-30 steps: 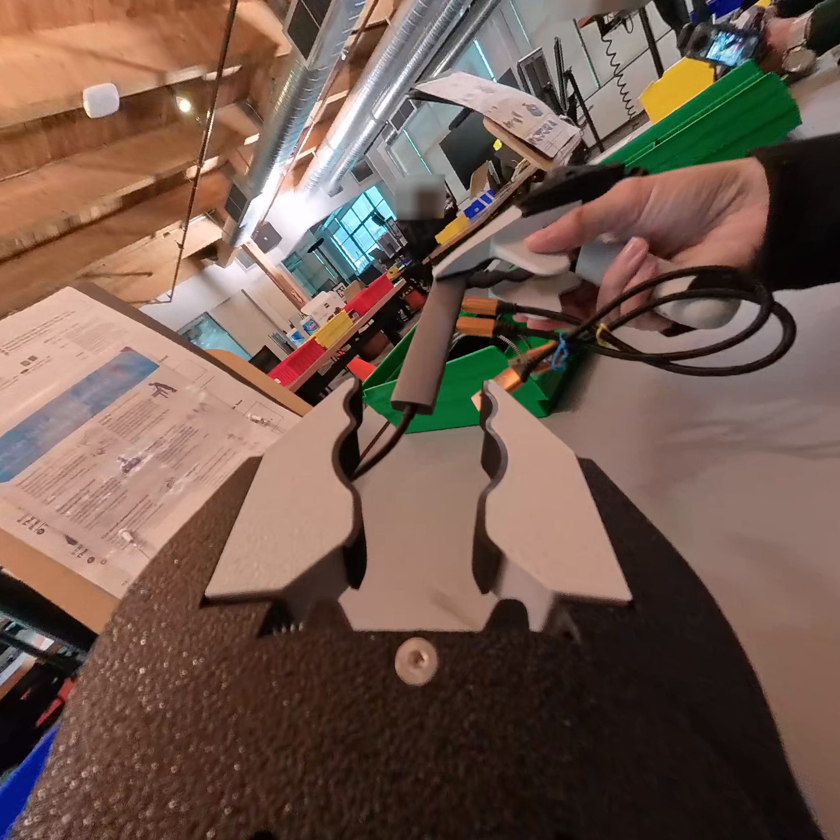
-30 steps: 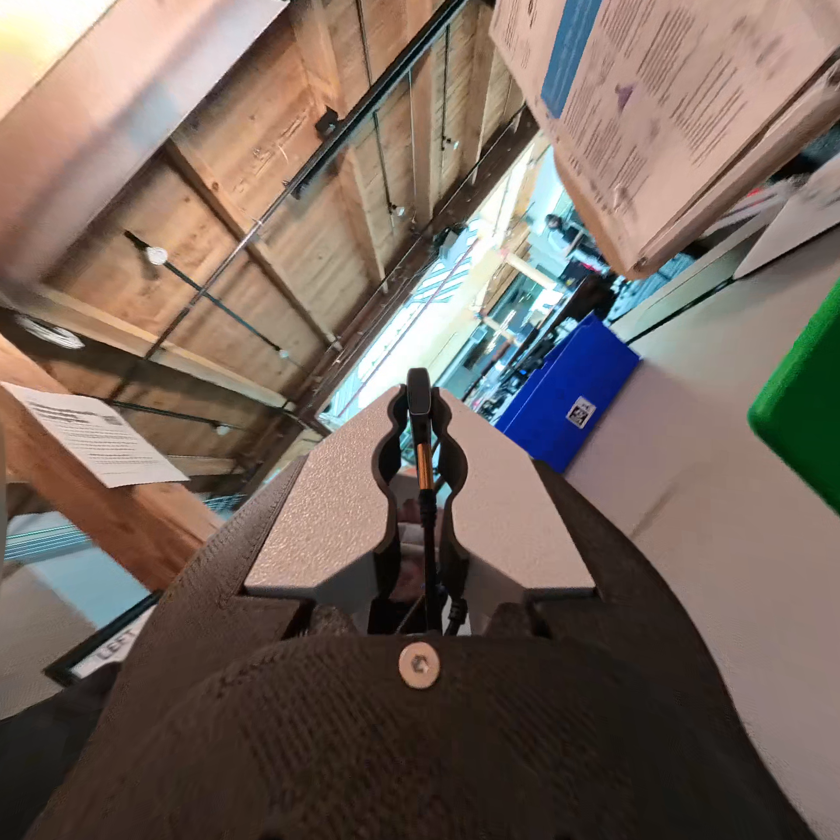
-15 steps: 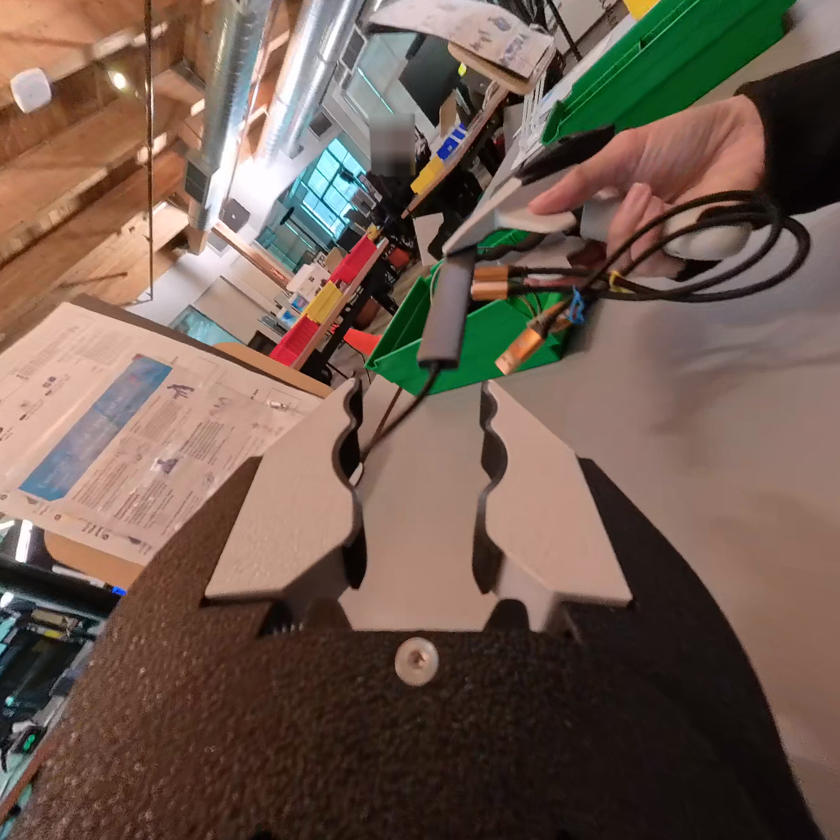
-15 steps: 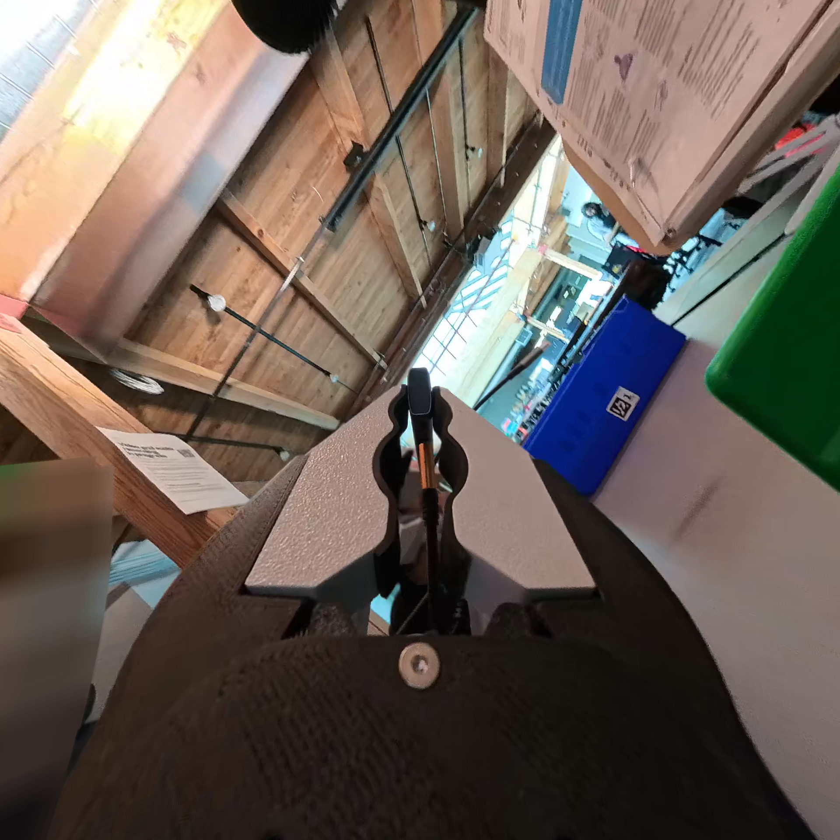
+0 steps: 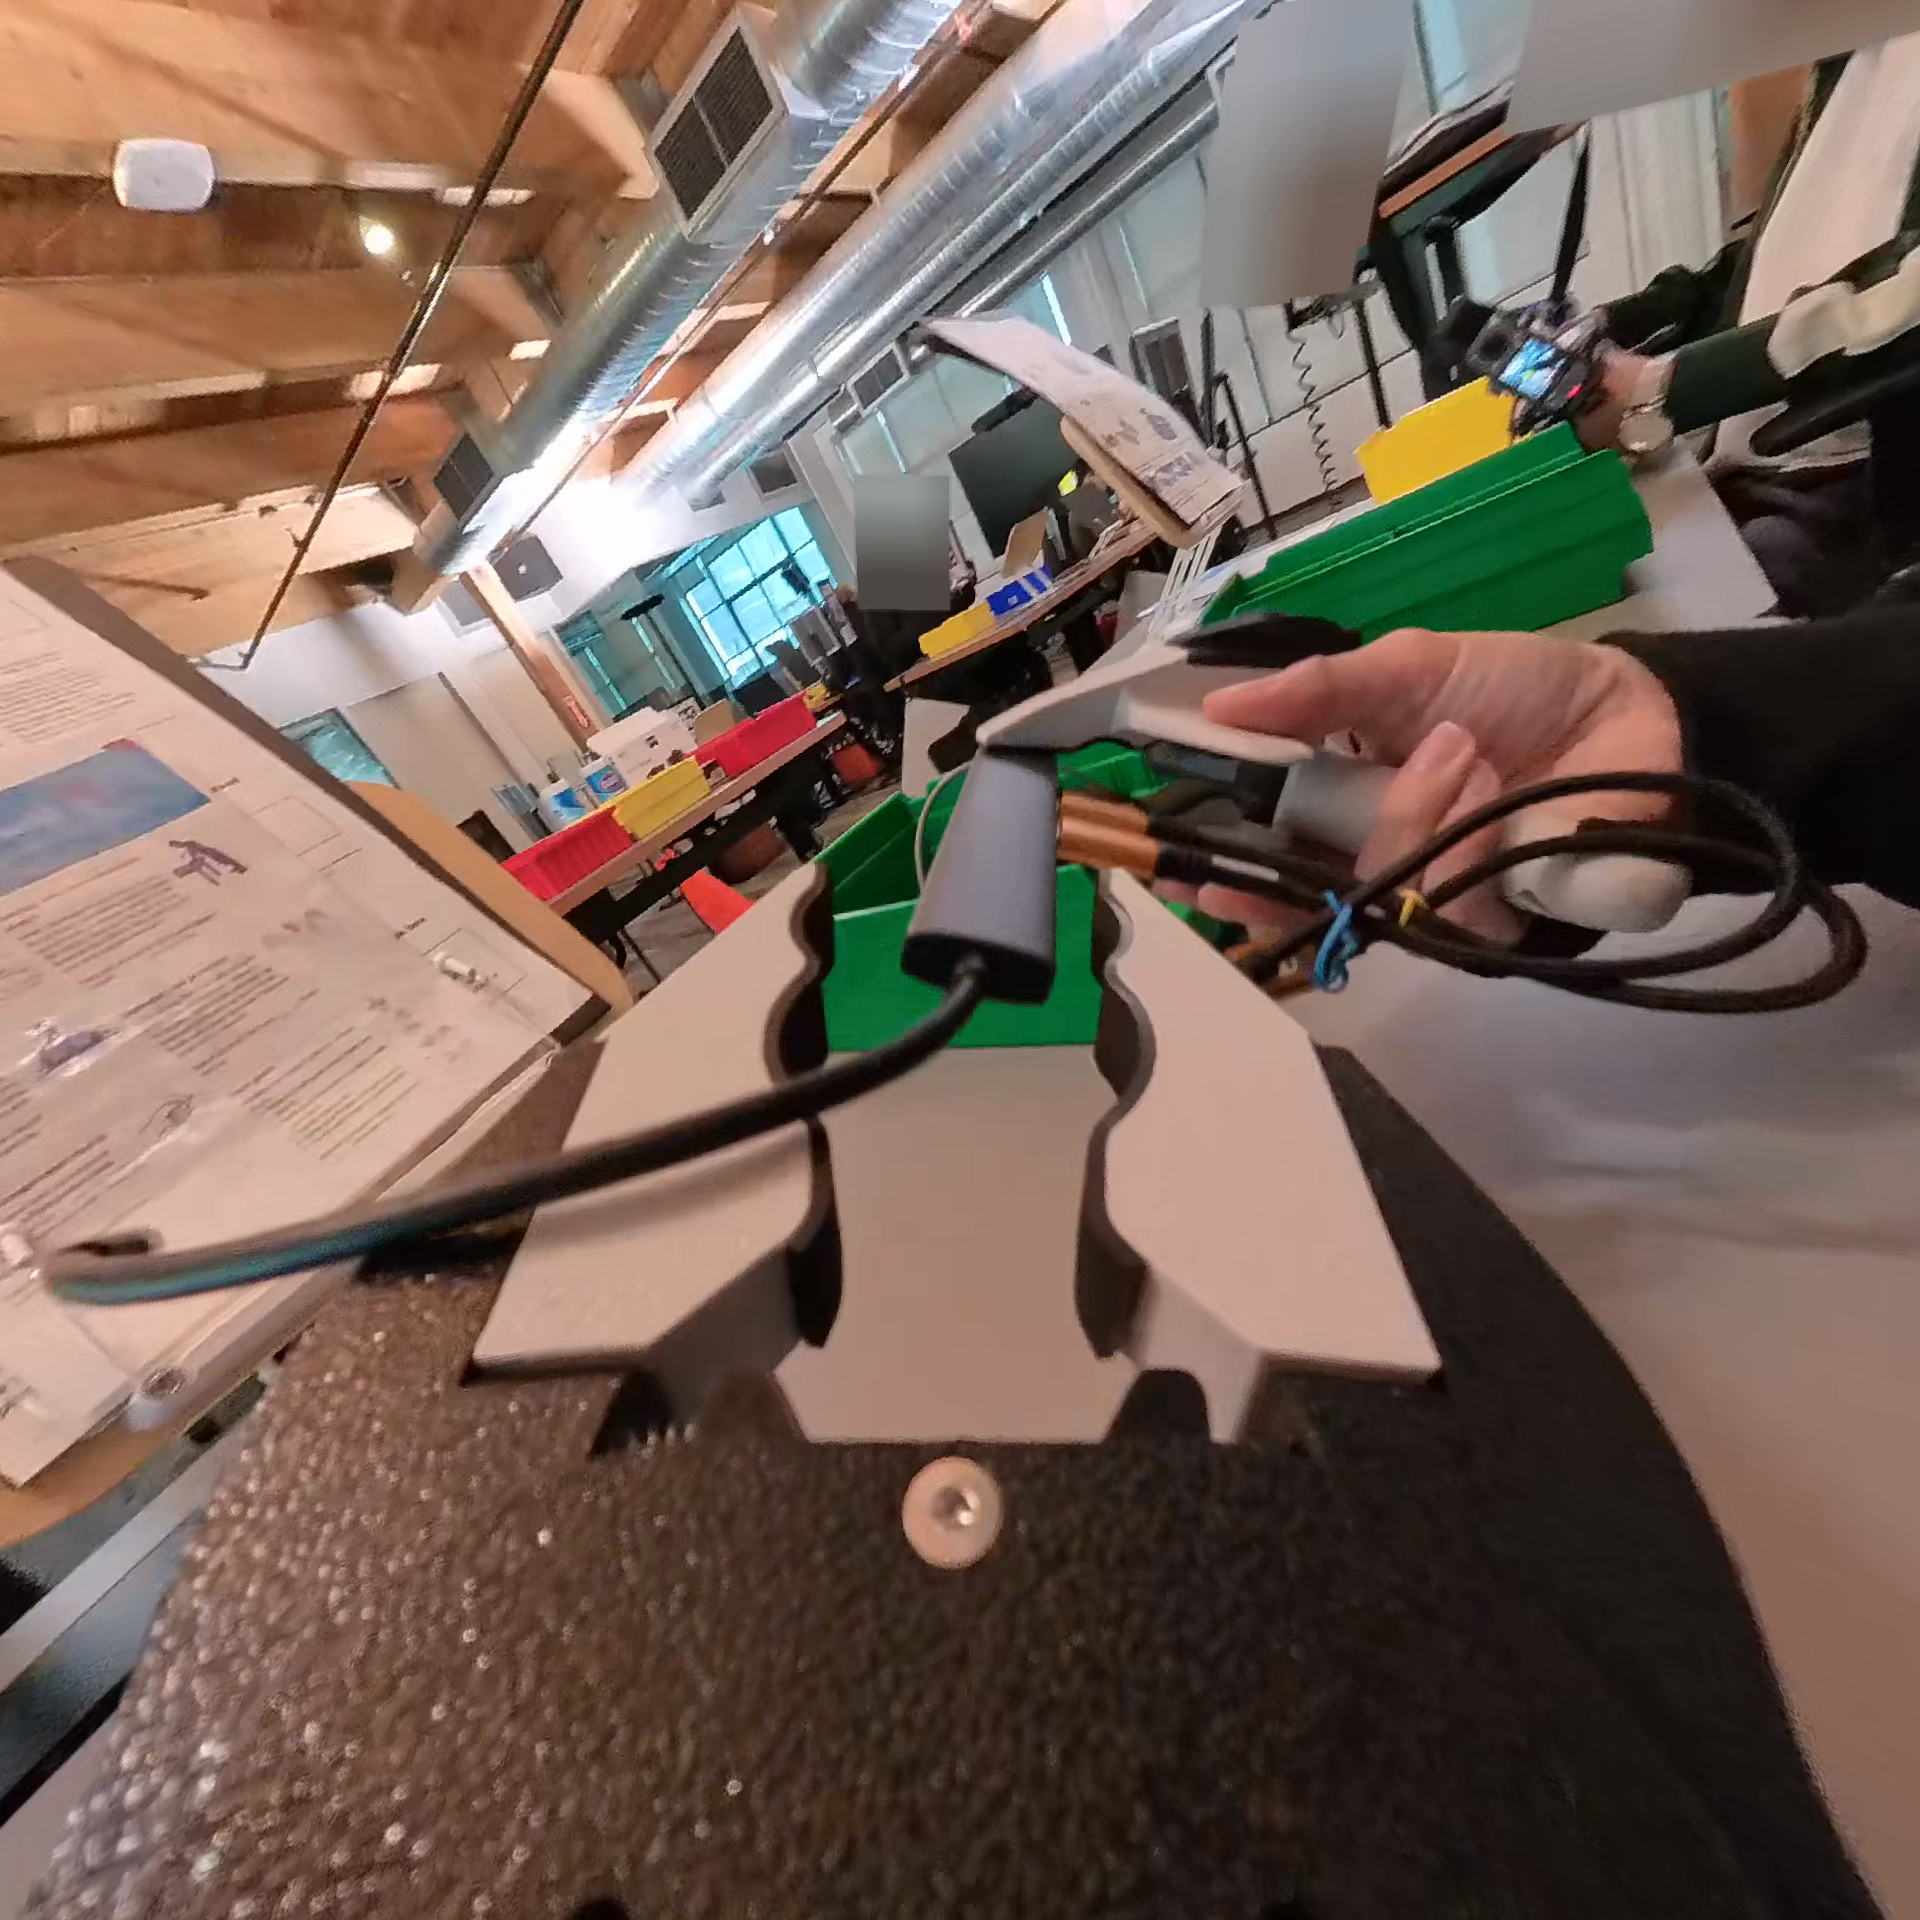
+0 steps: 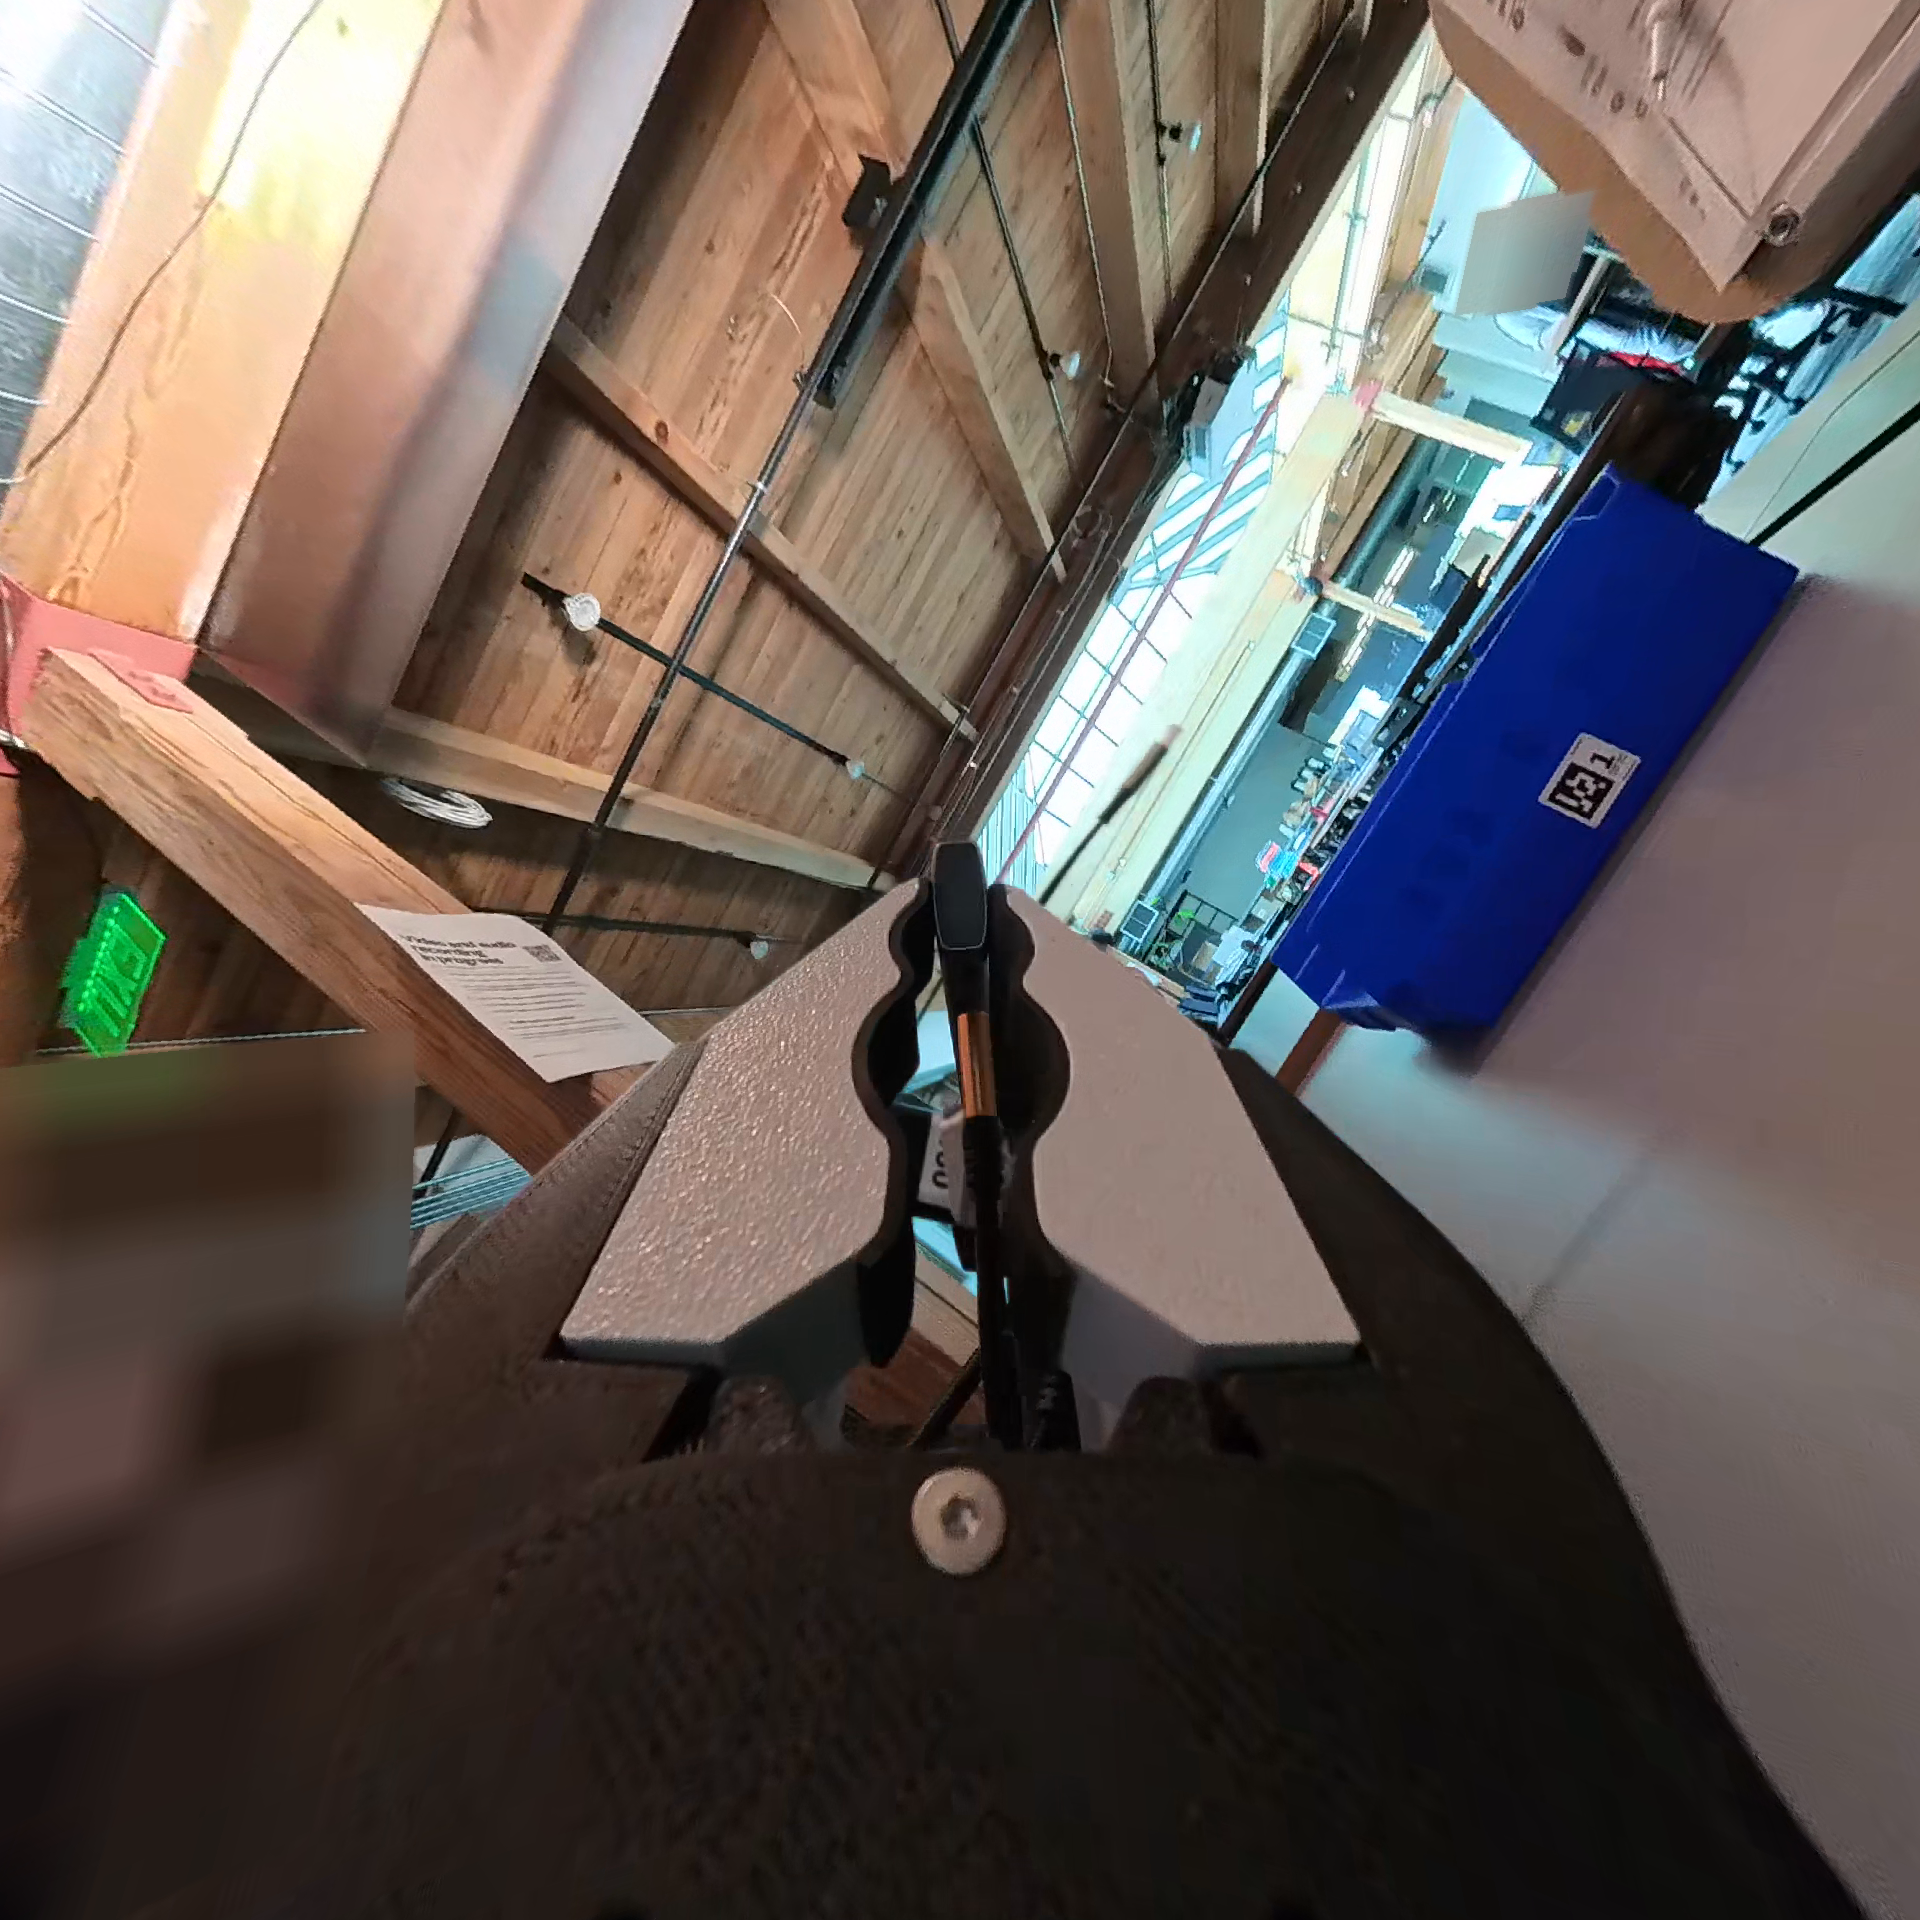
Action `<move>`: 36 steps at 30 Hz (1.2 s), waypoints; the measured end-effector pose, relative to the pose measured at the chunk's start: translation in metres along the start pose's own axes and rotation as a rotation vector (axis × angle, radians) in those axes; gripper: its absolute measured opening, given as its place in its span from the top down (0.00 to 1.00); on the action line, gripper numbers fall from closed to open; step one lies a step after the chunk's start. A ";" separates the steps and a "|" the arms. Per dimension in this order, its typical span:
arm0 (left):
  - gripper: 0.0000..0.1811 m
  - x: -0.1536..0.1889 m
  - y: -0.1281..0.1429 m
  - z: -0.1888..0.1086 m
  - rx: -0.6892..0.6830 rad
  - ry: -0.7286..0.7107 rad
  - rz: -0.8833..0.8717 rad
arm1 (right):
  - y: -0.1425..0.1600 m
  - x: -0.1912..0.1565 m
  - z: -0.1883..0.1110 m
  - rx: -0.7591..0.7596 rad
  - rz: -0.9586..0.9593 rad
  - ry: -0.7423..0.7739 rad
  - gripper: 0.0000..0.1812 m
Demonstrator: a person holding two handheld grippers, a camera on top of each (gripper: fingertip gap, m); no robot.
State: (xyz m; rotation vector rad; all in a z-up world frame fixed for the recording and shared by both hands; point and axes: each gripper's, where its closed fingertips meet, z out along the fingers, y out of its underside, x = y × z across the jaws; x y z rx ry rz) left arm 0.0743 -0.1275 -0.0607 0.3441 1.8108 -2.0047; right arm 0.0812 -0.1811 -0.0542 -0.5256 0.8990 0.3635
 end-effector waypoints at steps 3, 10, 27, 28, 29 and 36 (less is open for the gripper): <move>0.80 0.001 -0.003 0.000 0.029 0.023 0.005 | 0.001 0.003 -0.001 -0.008 0.012 0.004 0.96; 0.88 0.010 0.009 0.000 0.002 0.097 0.060 | 0.006 0.012 0.001 -0.025 0.043 0.016 0.96; 0.88 -0.051 0.069 -0.003 -0.226 -0.327 -0.215 | 0.007 -0.001 0.009 -0.220 -1.370 0.475 0.74; 0.88 -0.051 0.072 -0.002 -0.243 -0.348 -0.189 | 0.013 -0.005 0.014 -0.227 -1.391 0.459 0.76; 0.88 -0.051 0.075 0.000 -0.257 -0.371 -0.156 | 0.023 -0.005 0.018 -0.262 -1.393 0.442 0.77; 0.88 -0.037 0.064 0.006 -0.202 -0.383 -0.064 | 0.027 0.054 0.015 -0.343 -1.298 0.665 0.77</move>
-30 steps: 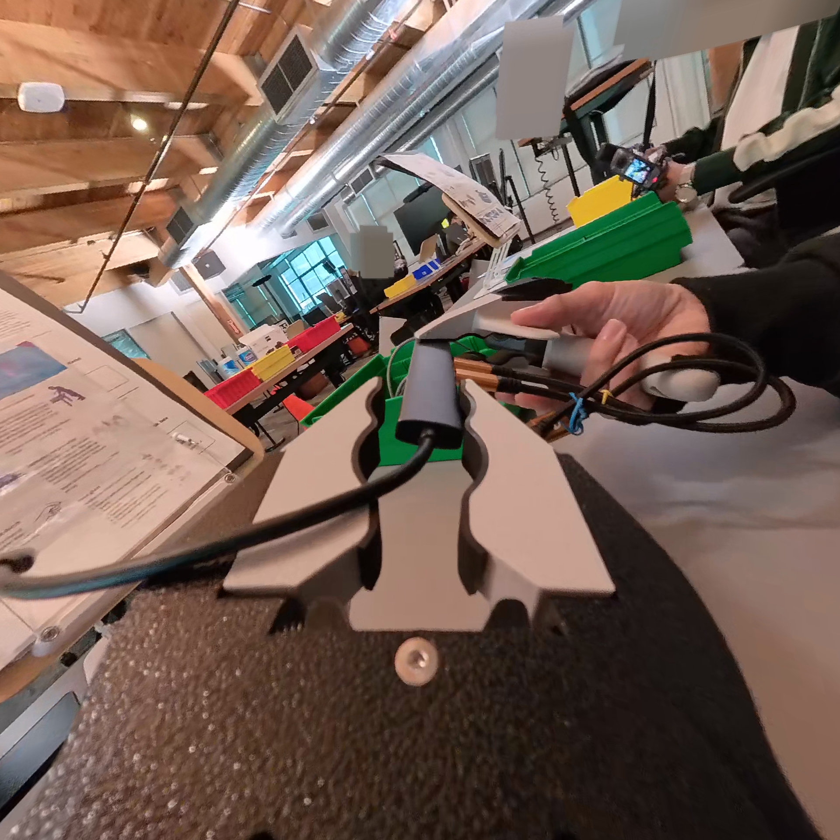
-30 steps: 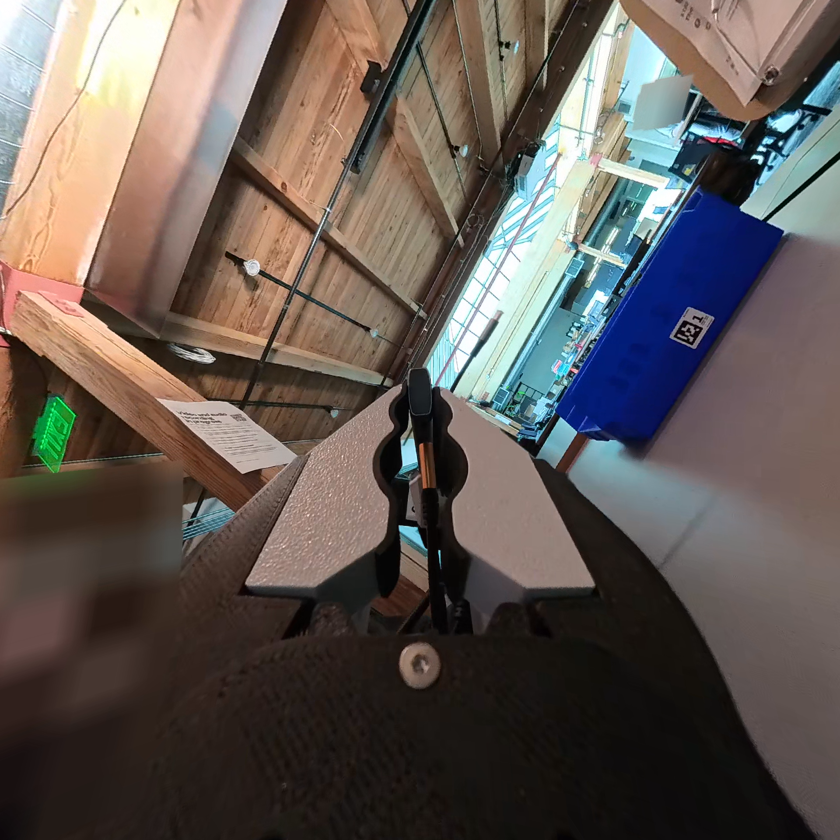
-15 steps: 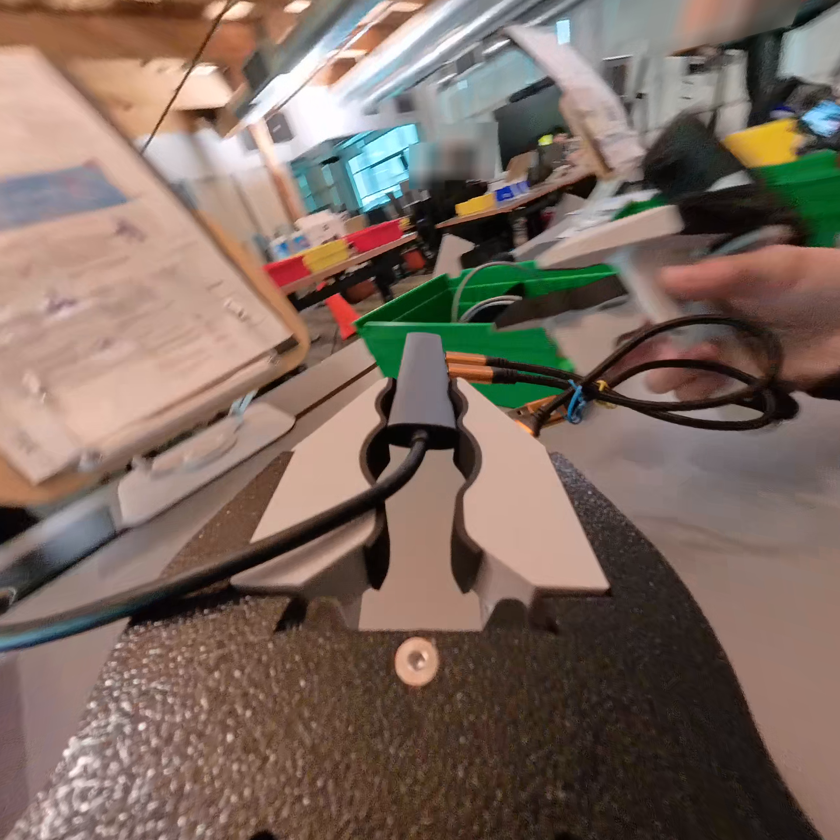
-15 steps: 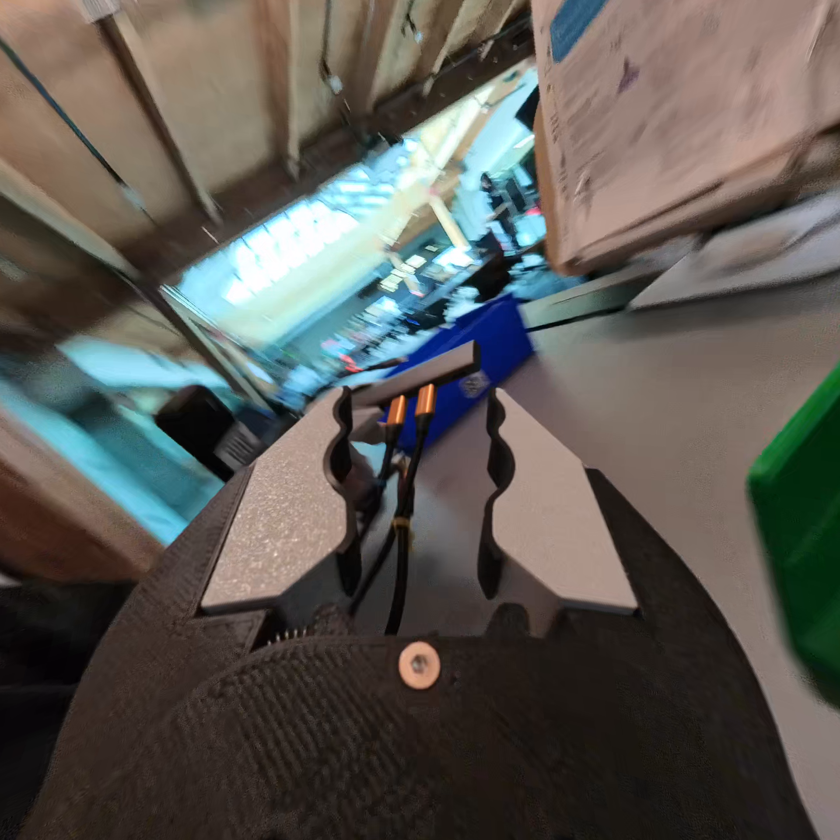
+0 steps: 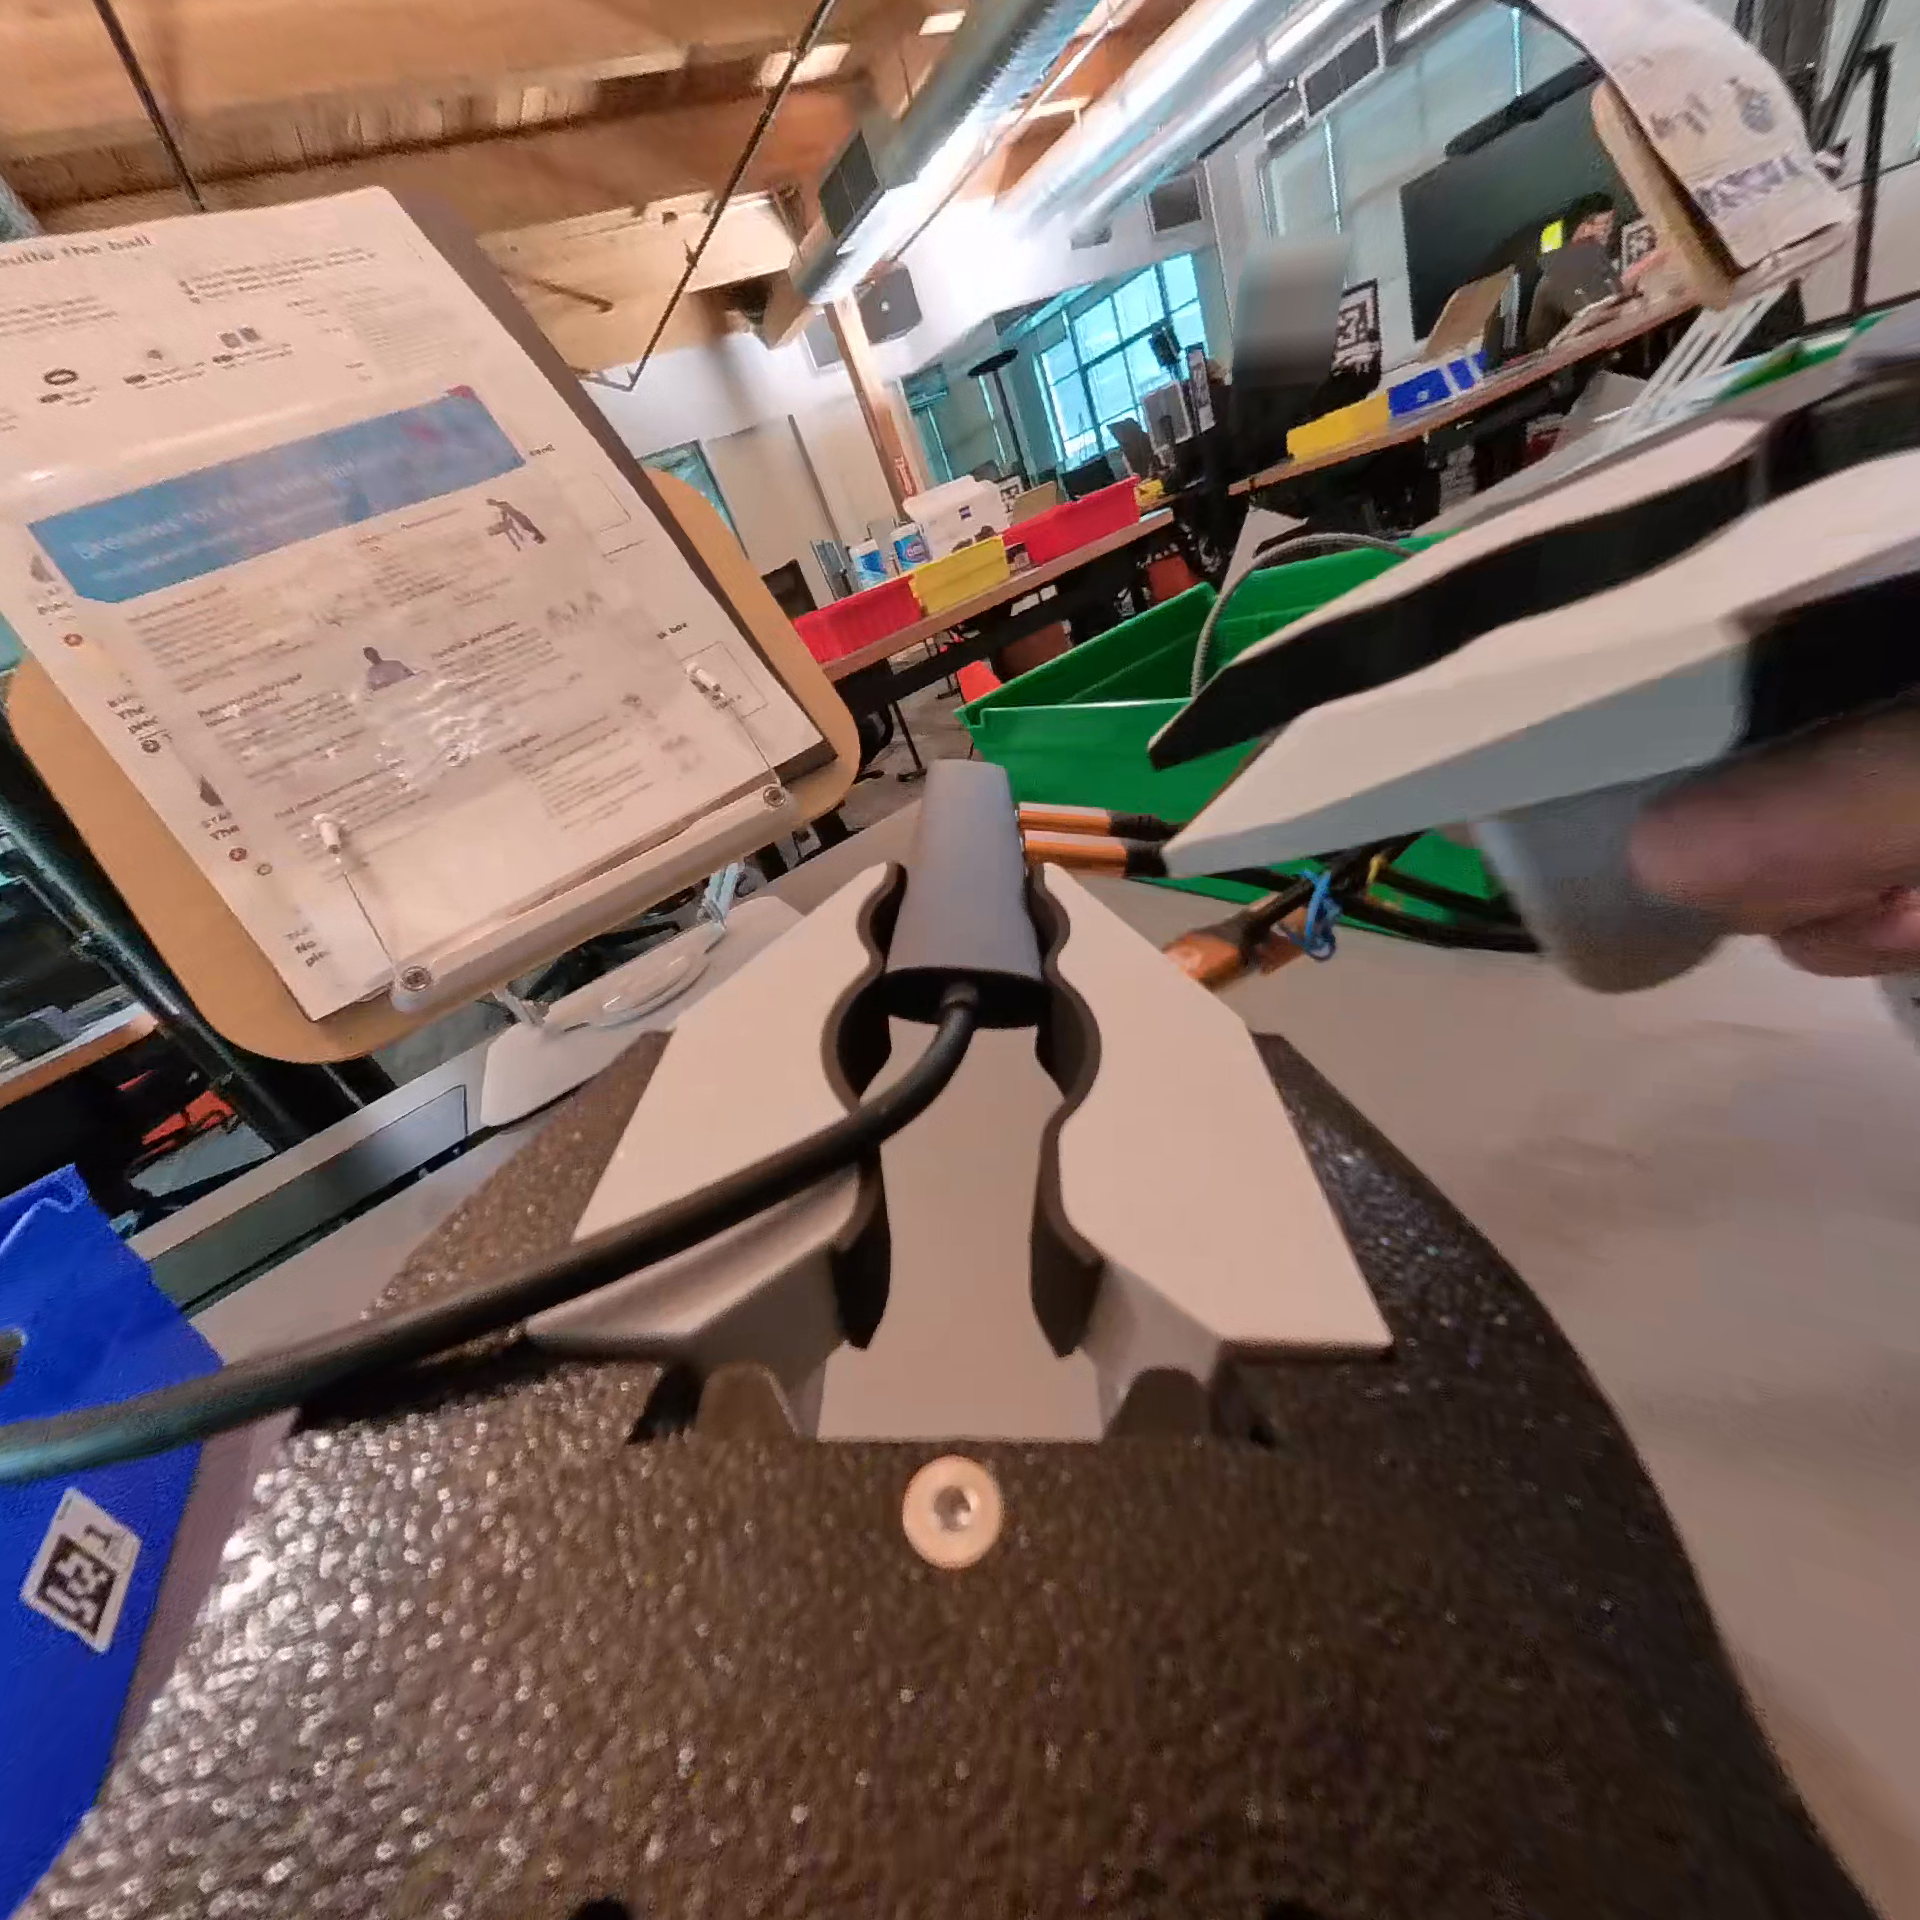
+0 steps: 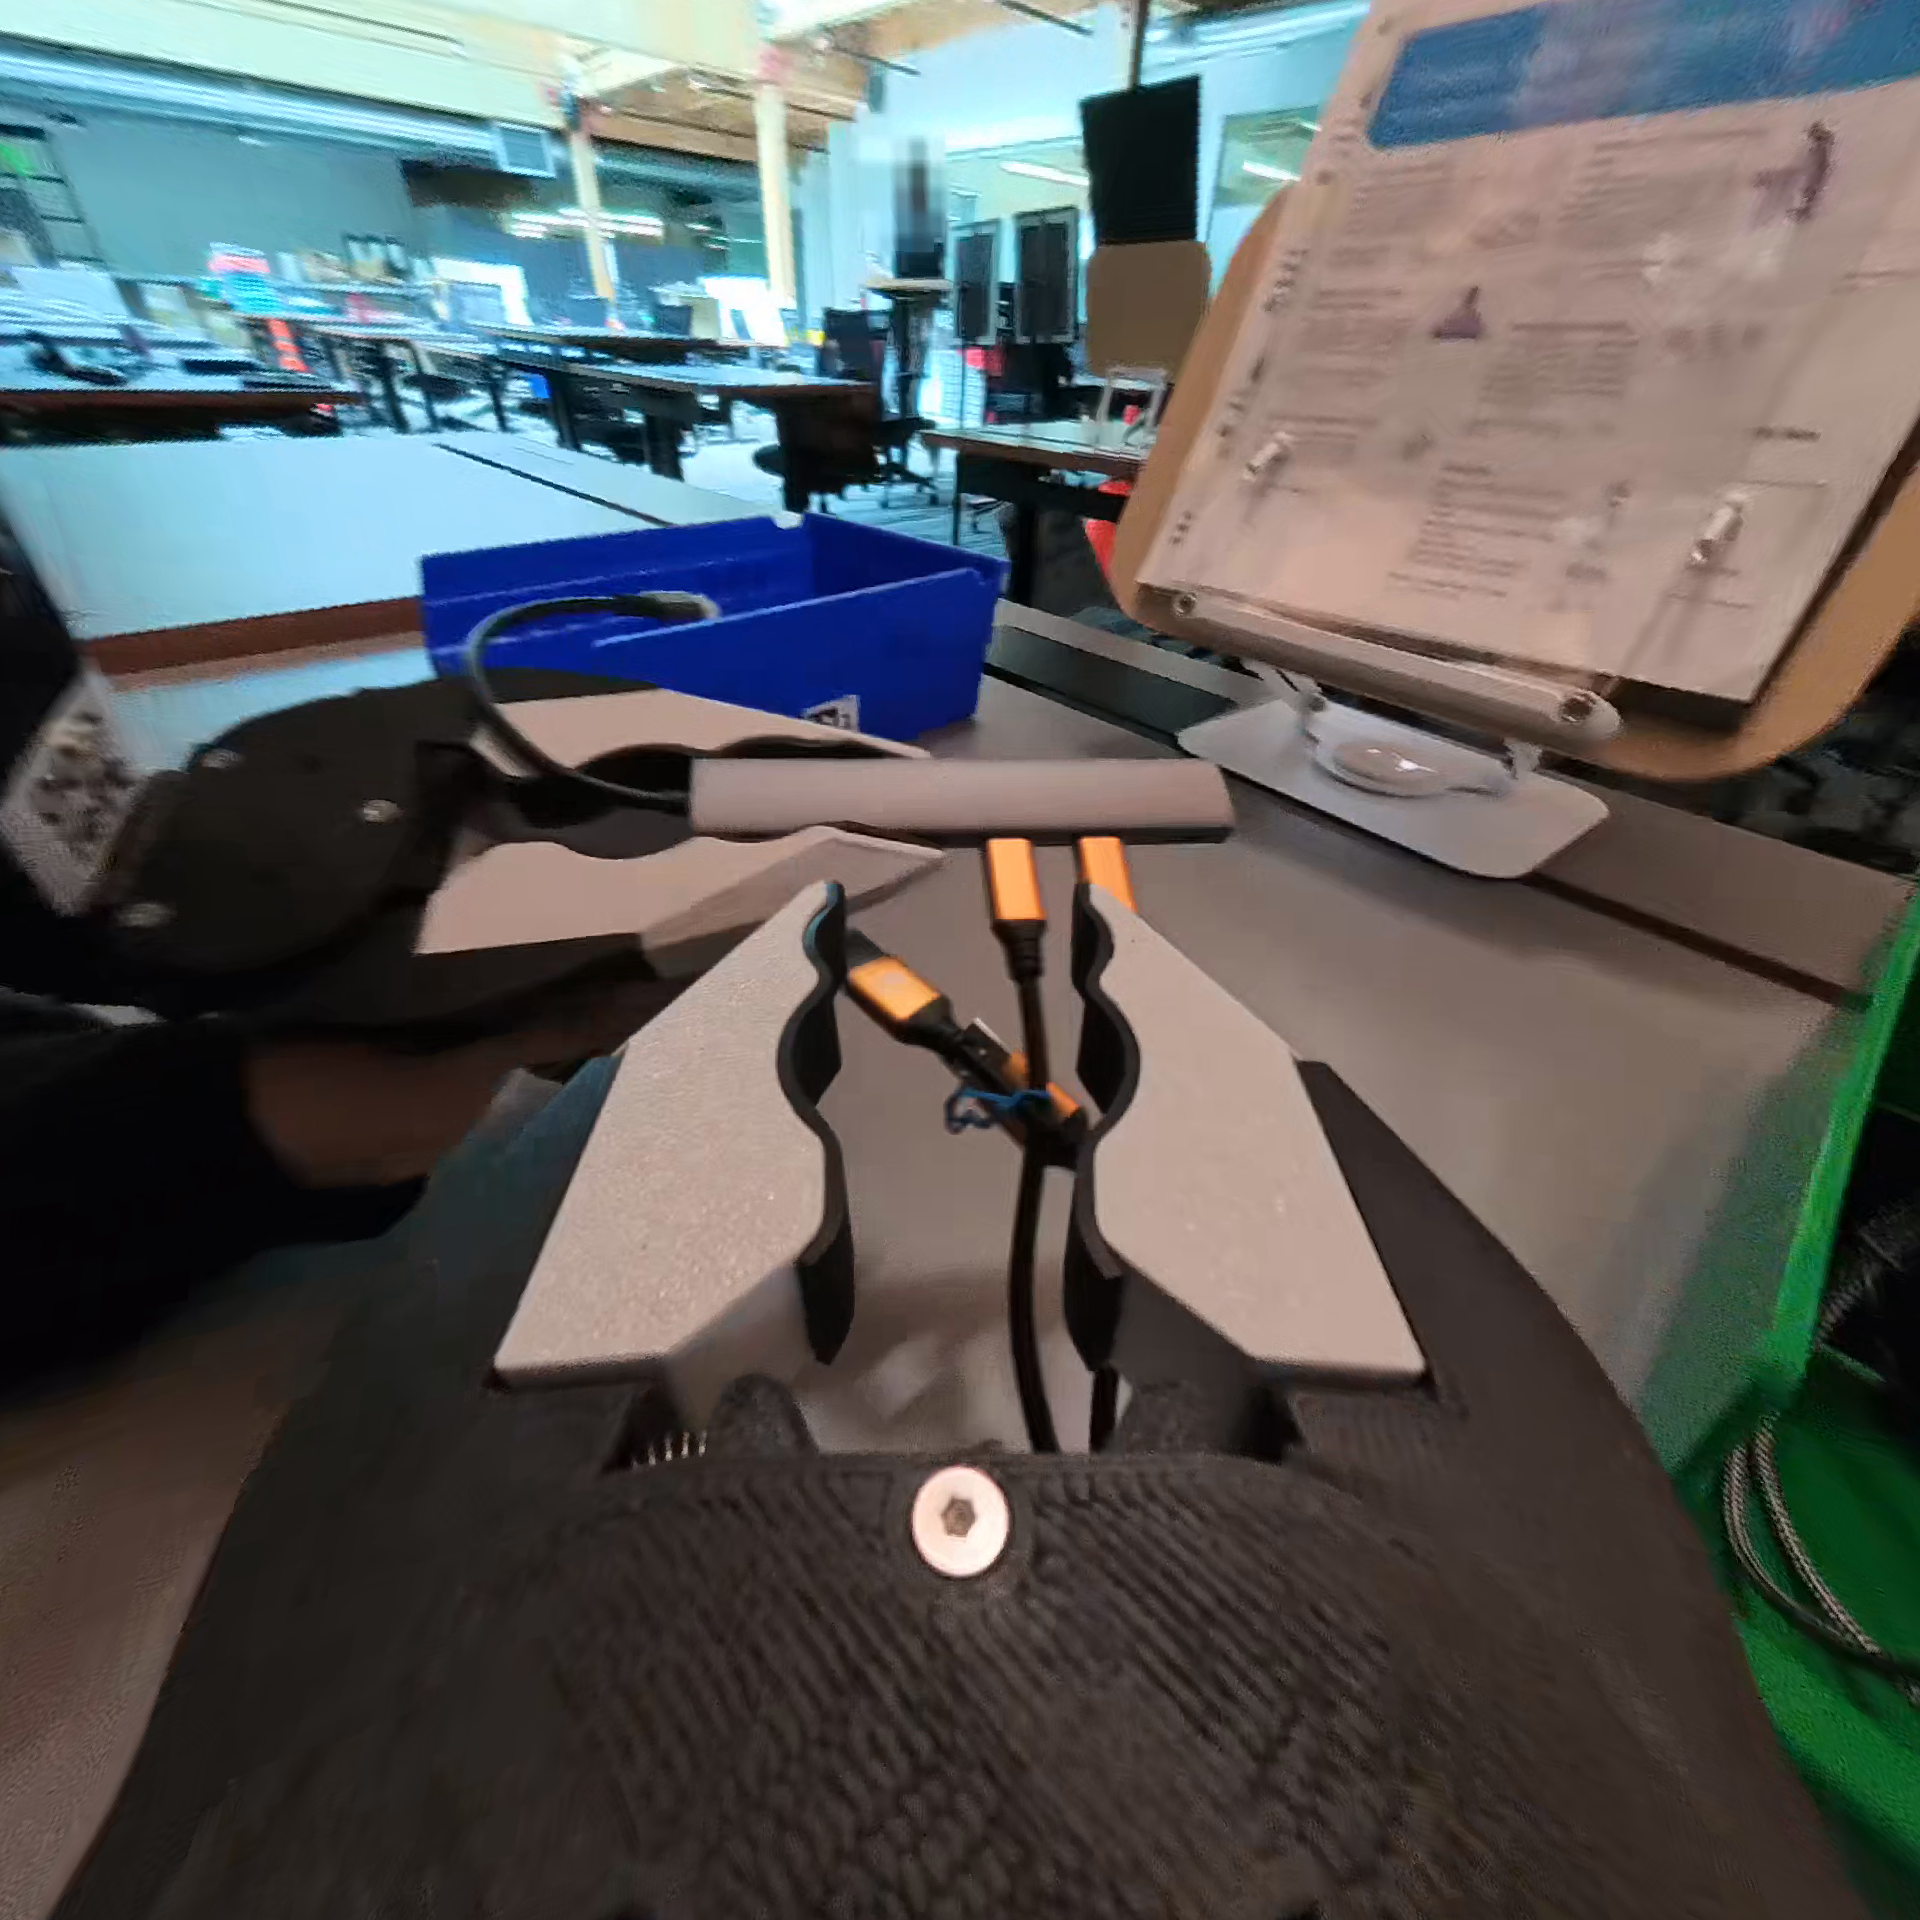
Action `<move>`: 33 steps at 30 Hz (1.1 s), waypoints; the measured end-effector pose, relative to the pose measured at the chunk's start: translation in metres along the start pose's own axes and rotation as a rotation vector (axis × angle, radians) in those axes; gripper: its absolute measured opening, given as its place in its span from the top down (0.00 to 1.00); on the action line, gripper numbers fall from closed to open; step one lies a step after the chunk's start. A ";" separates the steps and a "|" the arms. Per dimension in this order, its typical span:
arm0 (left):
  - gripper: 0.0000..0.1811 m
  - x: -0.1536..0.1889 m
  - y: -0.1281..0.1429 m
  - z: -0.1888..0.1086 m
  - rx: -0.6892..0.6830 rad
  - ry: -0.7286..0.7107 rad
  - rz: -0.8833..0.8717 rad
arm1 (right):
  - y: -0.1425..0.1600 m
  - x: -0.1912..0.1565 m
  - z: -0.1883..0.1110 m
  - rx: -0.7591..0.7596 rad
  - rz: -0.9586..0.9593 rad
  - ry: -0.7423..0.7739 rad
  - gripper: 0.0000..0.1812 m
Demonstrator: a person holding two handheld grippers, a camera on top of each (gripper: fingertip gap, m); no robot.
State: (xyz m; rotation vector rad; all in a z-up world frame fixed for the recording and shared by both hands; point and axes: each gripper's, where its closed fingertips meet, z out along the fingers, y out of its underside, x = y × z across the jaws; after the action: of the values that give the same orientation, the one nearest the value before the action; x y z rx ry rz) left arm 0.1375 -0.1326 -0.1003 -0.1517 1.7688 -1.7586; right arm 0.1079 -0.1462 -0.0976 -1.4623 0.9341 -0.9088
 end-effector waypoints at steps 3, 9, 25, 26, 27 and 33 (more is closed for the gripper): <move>0.88 0.005 0.003 -0.001 0.006 0.025 -0.001 | 0.016 0.006 0.003 -0.034 0.036 -0.006 0.84; 0.88 0.010 0.000 -0.002 0.029 0.065 -0.033 | 0.015 0.011 0.004 0.045 0.110 0.003 0.92; 0.88 0.007 0.003 -0.003 0.039 0.092 -0.172 | 0.016 0.008 0.009 0.142 0.094 0.016 0.94; 0.88 0.006 0.003 -0.003 0.043 0.096 -0.186 | 0.015 0.008 0.009 0.150 0.083 0.022 0.94; 0.88 0.006 0.003 -0.003 0.042 0.099 -0.199 | 0.015 0.008 0.009 0.149 0.069 0.031 0.94; 0.88 0.006 0.005 -0.003 0.041 0.124 -0.271 | 0.014 0.007 0.008 0.167 0.047 0.062 0.94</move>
State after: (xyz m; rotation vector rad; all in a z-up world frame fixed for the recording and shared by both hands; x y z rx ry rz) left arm 0.1324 -0.1324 -0.1070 -0.2822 1.8690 -2.0330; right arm 0.1174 -0.1506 -0.1118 -1.2719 0.9122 -0.9779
